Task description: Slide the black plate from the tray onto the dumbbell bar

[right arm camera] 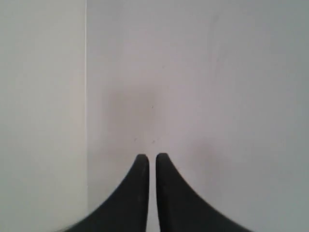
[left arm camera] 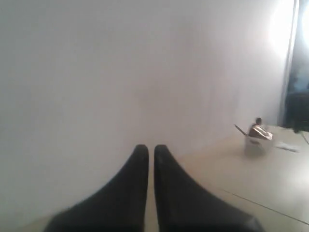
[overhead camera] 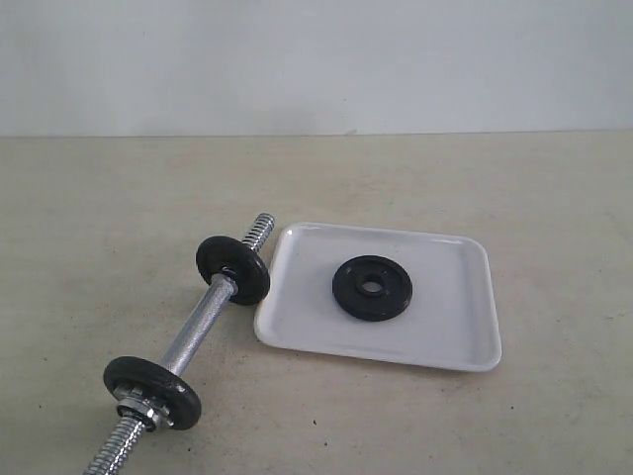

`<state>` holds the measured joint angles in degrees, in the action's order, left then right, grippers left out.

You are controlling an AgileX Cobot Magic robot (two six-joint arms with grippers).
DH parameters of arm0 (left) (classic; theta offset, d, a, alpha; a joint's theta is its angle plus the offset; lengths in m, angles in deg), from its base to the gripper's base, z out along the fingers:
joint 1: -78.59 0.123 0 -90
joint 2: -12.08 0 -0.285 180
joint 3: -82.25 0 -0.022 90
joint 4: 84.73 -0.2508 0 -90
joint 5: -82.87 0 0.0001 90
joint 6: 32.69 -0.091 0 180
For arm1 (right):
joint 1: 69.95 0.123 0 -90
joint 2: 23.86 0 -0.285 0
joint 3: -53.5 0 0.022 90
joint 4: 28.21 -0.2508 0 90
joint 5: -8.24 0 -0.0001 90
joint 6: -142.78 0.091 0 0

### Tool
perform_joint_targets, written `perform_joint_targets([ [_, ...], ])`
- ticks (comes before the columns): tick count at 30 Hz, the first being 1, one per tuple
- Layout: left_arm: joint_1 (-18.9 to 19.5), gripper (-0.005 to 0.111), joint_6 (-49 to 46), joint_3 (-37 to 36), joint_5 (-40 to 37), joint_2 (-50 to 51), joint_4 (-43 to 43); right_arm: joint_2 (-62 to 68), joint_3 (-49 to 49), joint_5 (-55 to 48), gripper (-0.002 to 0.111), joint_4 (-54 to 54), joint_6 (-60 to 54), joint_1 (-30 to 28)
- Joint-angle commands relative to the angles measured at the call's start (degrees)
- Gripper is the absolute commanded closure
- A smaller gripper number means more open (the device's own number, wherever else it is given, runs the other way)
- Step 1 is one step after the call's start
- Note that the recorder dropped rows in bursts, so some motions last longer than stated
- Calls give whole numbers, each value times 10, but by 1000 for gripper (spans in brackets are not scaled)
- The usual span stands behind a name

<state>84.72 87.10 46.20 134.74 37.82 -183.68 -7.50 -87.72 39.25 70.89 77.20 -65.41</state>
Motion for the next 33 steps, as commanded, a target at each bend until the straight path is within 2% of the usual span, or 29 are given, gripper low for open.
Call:
perform_joint_targets([
  [1, 2, 102, 6, 9, 155, 107, 129, 65, -18, 88, 104, 5, 56, 0],
  [2, 2, 102, 6, 9, 181, 124, 177, 74, -25, 106, 104, -14, 54, 0],
  [4, 0, 102, 6, 12, 181, 160, 242, 89, -38, 132, 104, -54, 12, 0],
  [8, 0, 102, -13, 32, 178, 181, 237, 93, -69, 90, 104, -93, -91, 0],
  [13, 0, 102, -39, 73, 49, 181, 150, 94, -119, -67, 104, -12, -111, 0],
  [18, 0, 102, -37, 113, -107, 181, -10, 94, -130, -246, 104, 8, -152, 0],
  [24, 0, 102, -77, 115, -251, 181, -10, 127, -129, -321, 104, 8, -296, 0],
  [28, 0, 102, -133, 110, -320, 191, -10, 170, -129, -349, 104, 8, -301, 0],
  [33, 0, 102, -215, 70, -393, 202, -10, 225, -129, -344, 104, -59, -305, 0],
])
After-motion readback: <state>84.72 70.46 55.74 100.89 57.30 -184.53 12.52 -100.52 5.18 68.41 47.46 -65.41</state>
